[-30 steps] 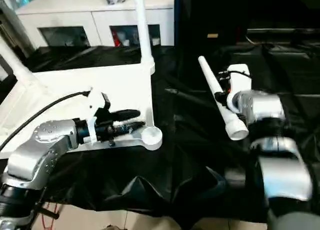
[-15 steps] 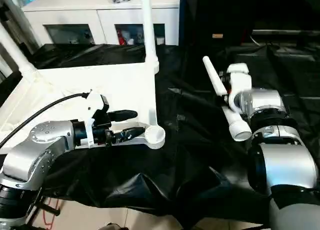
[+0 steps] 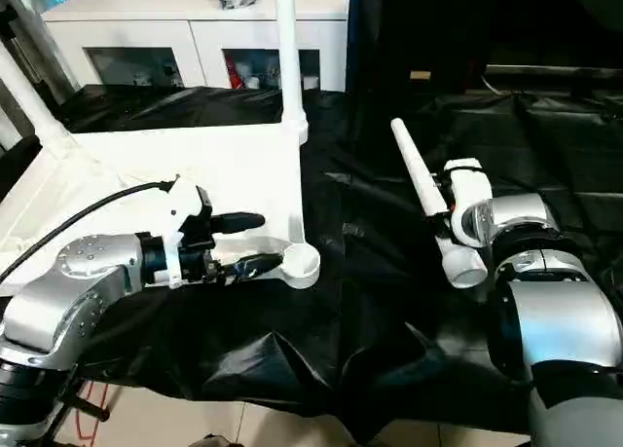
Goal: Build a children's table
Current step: Pick table leg
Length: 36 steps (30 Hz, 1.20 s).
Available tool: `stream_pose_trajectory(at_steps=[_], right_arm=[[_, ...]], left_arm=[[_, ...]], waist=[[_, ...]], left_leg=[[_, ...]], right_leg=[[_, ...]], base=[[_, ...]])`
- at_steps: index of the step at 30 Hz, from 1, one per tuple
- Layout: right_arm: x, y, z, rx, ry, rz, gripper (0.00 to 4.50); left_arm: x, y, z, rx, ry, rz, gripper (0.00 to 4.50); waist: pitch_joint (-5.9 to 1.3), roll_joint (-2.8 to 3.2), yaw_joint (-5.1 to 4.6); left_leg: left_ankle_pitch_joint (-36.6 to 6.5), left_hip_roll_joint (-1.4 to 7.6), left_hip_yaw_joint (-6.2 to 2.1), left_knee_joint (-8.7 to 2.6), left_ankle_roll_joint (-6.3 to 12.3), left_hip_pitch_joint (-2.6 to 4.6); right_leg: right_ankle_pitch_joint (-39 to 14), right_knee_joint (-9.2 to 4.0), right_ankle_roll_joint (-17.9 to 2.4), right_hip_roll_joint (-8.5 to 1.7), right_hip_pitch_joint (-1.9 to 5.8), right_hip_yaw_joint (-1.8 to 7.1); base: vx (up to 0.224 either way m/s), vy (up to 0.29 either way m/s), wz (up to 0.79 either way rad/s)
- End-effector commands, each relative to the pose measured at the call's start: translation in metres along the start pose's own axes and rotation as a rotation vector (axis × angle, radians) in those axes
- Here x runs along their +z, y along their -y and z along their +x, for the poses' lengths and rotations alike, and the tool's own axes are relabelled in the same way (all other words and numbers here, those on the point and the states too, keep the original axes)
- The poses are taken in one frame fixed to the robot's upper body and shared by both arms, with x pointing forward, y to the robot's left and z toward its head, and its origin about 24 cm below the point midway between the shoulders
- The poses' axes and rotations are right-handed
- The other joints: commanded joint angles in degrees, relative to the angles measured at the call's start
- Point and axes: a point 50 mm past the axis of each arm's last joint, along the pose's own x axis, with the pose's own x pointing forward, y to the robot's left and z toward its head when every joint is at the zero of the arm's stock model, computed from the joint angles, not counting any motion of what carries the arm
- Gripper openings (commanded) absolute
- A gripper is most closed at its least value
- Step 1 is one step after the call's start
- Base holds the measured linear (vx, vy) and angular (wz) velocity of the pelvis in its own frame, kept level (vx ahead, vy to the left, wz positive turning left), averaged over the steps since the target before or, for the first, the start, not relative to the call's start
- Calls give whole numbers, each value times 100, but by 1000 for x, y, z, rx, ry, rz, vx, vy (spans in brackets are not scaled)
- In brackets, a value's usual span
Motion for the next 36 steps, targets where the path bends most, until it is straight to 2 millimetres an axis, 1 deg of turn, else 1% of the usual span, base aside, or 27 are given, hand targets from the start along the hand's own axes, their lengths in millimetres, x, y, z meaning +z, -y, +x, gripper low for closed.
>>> stream_pose_trajectory(at_steps=[1, 4, 6, 7, 8, 9, 10, 11, 13, 14, 15, 16, 18, 19, 21, 23, 25, 26, 27, 28, 29, 30, 31, 32, 34, 35, 36], right_arm=[[1, 1, -1, -4, 10, 33, 217], [3, 1, -1, -2, 23, 36, 193], [5, 2, -2, -2, 32, 40, 188], [6, 2, -3, -2, 37, 43, 186], [6, 3, -3, 0, 41, 47, 184], [7, 3, -4, 3, 47, 52, 183], [9, 3, -5, 20, 56, 70, 183], [9, 4, -6, 24, 57, 74, 183], [11, 6, -8, 39, 73, 103, 183], [12, 7, -9, 44, 81, 120, 183], [13, 8, -11, 50, 94, 136, 183], [14, 9, -11, 54, 101, 145, 183], [31, 9, -20, 126, 222, 250, 182], [31, 9, -20, 128, 225, 253, 182], [51, 3, -29, 254, 377, 375, 182], [58, -9, -31, 428, 456, 481, 182], [58, -26, -30, 620, 571, 482, 182], [58, -31, -31, 684, 625, 467, 182], [55, -39, -31, 743, 668, 441, 182], [53, -42, -31, 771, 686, 431, 182], [51, -48, -32, 821, 708, 423, 182], [48, -55, -35, 882, 728, 414, 182], [47, -60, -38, 933, 749, 403, 182], [44, -67, -44, 1000, 769, 393, 182], [40, -79, -51, 1090, 784, 356, 182], [38, -83, -53, 1117, 778, 347, 182], [35, -95, -57, 1171, 744, 315, 182]], left_arm=[[2, 4, -3, -53, 10, 7, 403], [2, 7, -5, -104, 12, -1, 403], [1, 8, -7, -141, -2, 6, 403], [0, 8, -7, -149, -11, 10, 403], [-1, 8, -8, -152, -17, 15, 403], [-2, 7, -8, -156, -25, 22, 403], [-4, 6, -8, -154, -30, 25, 403], [-4, 6, -8, -154, -31, 26, 403], [-4, 5, -8, -144, -29, 30, 403], [-4, 4, -8, -137, -25, 31, 403], [-4, 3, -8, -130, -20, 31, 403], [-4, 3, -9, -128, -17, 31, 403], [1, -1, -6, -74, 26, 16, 403], [1, -1, -6, -73, 27, 15, 403], [11, -9, 0, 11, 91, -4, 403], [25, -21, 8, 122, 176, -12, 403], [40, -29, 18, 183, 264, -80, 403], [44, -31, 22, 185, 289, -114, 403], [48, -32, 25, 184, 315, -158, 403], [50, -33, 27, 185, 326, -179, 403], [53, -35, 30, 187, 343, -209, 403], [56, -36, 33, 182, 360, -248, 403], [58, -37, 36, 177, 372, -274, 403], [62, -36, 39, 157, 394, -296, 403], [69, -33, 45, 111, 437, -345, 403], [72, -32, 48, 95, 451, -359, 403], [77, -30, 55, 61, 484, -395, 403]], waist=[[-397, -127, 4], [-401, -125, 7], [-403, 3, -5], [-402, -49, -23], [-400, -57, -28], [-399, -22, -34], [-402, -30, -41], [-408, -69, -38], [-409, -71, -43], [-413, -109, -45], [-415, -102, -30], [-411, -117, -33], [-415, -134, -18], [-413, -130, -11], [-420, -145, 5], [-418, -130, 9], [-412, -139, 36], [-434, -145, 72], [-447, -145, 71], [-446, -151, 79], [-474, -155, 94], [-479, -137, 116], [-491, -138, 138], [-505, -102, 157], [-495, -120, 202], [-490, -104, 223], [-471, -81, 226]], left_leg=[[-1240, 24, 44, -331, 201, 53], [-1271, 22, 46, -330, 183, 56], [-1333, 16, 37, -323, 156, 66], [-1372, 16, 41, -329, 158, 62], [-1390, 15, 40, -333, 155, 61], [-1422, 16, 40, -331, 149, 70], [-1428, 15, 42, -327, 148, 69], [-1387, 16, 43, -324, 161, 64], [-1323, 15, 47, -317, 180, 57], [-1290, 13, 51, -316, 200, 53], [-1196, 17, 50, -310, 231, 49], [-1191, 14, 56, -311, 241, 46], [-1161, 17, 53, -308, 255, 47], [-1167, 17, 58, -302, 271, 43], [-1159, 5, 61, -290, 300, 42], [-1169, -4, 66, -288, 351, 34], [-1150, -10, 74, -280, 450, 10], [-1094, 10, 57, -275, 455, 30], [-909, 12, 41, -282, 520, -14], [-864, 12, 52, -279, 552, -2], [-698, 21, 39, -266, 607, 3], [-582, 7, 47, -258, 657, 13], [-580, 16, 46, -259, 707, 23], [-553, 20, 35, -256, 705, 29], [-553, 21, 42, -268, 734, 39], [-607, 32, 35, -282, 683, 40], [-736, 28, 32, -298, 607, 46]], right_leg=[[-1507, -436, -1402, -169, 313, 144], [-1495, -429, -1430, -170, 310, 144], [-1418, -416, -1459, -166, 305, 144], [-1358, -428, -1468, -153, 312, 139], [-1349, -423, -1475, -150, 317, 137], [-1366, -430, -1483, -154, 313, 136], [-1352, -432, -1490, -154, 317, 137], [-1318, -421, -1504, -155, 327, 141], [-1323, -421, -1502, -158, 330, 141], [-1294, -424, -1498, -155, 337, 143], [-1274, -409, -1502, -158, 334, 145], [-1283, -417, -1500, -153, 331, 144], [-1279, -409, -1499, -160, 340, 145], [-1281, -413, -1489, -159, 337, 147], [-1293, -417, -1468, -157, 343, 142], [-1297, -426, -1448, -145, 350, 132], [-1284, -440, -1378, -145, 364, 125], [-1213, -438, -1369, -168, 371, 125], [-1044, -404, -1403, -184, 391, 116], [-991, -419, -1399, -169, 376, 116], [-784, -383, -1491, -181, 387, 125], [-614, -374, -1535, -143, 379, 125], [-547, -385, -1567, -144, 371, 125], [-520, -371, -1582, -150, 373, 121], [-527, -402, -1554, -137, 367, 124], [-658, -410, -1531, -151, 359, 120], [-871, -436, -1484, -151, 357, 118]], base=[[0, 0, 0], [0, 0, 0], [0, 0, 0], [0, 0, 0], [0, 0, 0], [0, 0, 0], [0, 0, 0], [0, 0, 0], [0, 0, 0], [0, 0, 0], [0, 0, 0], [0, 0, 0], [0, 0, 0], [0, 0, 0], [0, 0, 0], [0, 0, 0], [0, 0, 0], [0, 0, 0], [0, 0, 0], [0, 0, 0], [0, 0, 0], [0, 0, 0], [0, 0, 0], [0, 0, 0], [0, 0, 0], [0, 0, 0], [0, 0, 0]])
